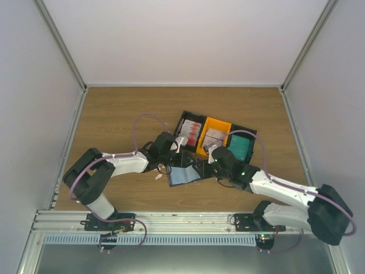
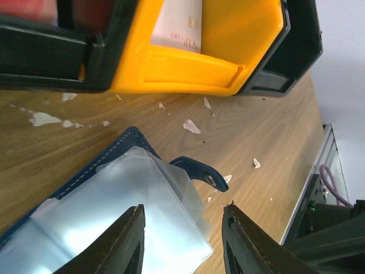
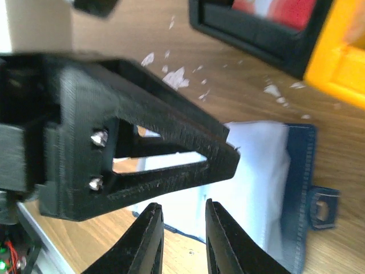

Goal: Put the credit cards into the card holder
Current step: Open the card holder at the center of the board.

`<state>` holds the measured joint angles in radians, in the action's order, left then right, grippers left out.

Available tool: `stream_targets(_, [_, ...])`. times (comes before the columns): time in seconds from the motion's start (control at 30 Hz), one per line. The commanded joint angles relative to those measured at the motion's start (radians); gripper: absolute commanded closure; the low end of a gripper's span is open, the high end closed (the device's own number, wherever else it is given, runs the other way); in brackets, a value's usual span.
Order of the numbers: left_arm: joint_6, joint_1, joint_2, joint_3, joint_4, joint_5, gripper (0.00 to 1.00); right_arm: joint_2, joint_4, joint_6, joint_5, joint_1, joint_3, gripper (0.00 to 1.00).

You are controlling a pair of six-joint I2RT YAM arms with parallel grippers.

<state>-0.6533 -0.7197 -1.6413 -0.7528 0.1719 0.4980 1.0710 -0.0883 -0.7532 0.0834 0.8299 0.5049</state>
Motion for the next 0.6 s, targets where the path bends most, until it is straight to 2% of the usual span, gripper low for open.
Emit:
stream_targets(0.0, [0.038, -0.004, 0.102, 0.025, -0.063, -0.149, 0.61, 0.123, 0.044, 0.084, 0.138, -0.002, 0.06, 0.77])
stream_targets(0.17, [0.036, 0.012, 0.239, 0.076, -0.159, -0.314, 0.58, 0.206, -0.055, 0.114, 0.085, -0.018, 0.161, 0.75])
stream_targets(0.27, [0.034, 0.033, 0.311, 0.087, -0.218, -0.374, 0.53, 0.209, -0.129, 0.196, 0.062, -0.077, 0.252, 0.69])
stream_targets(0.43, [-0.009, 0.066, 0.388, 0.099, -0.241, -0.437, 0.47, 0.253, -0.261, 0.362, 0.057, -0.224, 0.411, 0.54])
stream_targets(0.57, [-0.002, 0.091, 0.391, 0.114, -0.214, -0.392, 0.47, 0.272, -0.288, 0.408, 0.058, -0.289, 0.444, 0.47])
